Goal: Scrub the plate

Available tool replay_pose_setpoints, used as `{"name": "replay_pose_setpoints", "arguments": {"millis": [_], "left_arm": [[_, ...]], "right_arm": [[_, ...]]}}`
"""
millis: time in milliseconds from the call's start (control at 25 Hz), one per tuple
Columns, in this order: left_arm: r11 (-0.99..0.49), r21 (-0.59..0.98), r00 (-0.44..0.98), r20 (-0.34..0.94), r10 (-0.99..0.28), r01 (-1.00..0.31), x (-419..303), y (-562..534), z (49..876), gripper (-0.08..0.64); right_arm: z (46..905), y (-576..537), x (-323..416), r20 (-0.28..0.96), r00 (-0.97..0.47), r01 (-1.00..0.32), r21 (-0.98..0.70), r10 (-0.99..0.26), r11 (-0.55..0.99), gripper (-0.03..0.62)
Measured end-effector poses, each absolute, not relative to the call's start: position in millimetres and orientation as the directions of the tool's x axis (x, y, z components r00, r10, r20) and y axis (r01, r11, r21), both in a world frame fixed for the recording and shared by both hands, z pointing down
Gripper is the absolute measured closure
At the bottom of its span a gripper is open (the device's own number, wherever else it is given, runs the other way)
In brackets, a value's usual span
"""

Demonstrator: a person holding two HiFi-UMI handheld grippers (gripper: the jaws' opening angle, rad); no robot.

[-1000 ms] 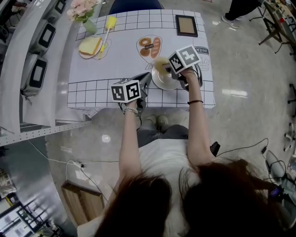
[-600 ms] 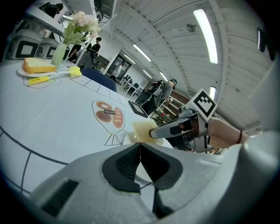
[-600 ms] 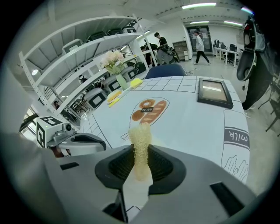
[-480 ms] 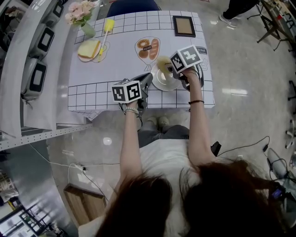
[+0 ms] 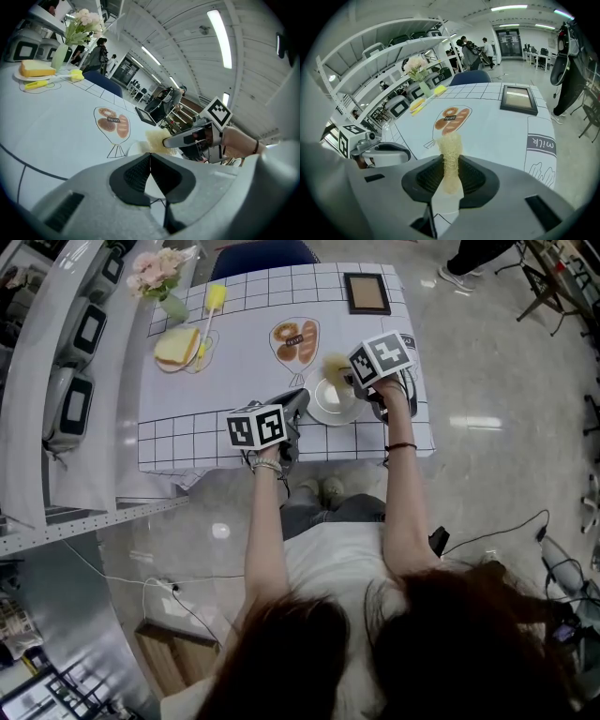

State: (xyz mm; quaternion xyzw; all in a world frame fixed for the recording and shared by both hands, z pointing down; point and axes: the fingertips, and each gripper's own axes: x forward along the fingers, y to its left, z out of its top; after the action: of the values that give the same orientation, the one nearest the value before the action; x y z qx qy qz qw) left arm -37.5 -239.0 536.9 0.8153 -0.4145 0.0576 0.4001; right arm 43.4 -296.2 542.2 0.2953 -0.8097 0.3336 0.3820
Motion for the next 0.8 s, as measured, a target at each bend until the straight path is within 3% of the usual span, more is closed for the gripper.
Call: {"name": "replay_pose_setpoints", "arguments": {"millis": [800], "left_arm": [[-0.378,0.611,0.687,0.413,-0.597,-0.696,-15,-238,533,0.549]], "right_arm": [[540,-283,73,0.84,-0.485,-0.743,-0.249,-0.244,0.622,0.514]]}}
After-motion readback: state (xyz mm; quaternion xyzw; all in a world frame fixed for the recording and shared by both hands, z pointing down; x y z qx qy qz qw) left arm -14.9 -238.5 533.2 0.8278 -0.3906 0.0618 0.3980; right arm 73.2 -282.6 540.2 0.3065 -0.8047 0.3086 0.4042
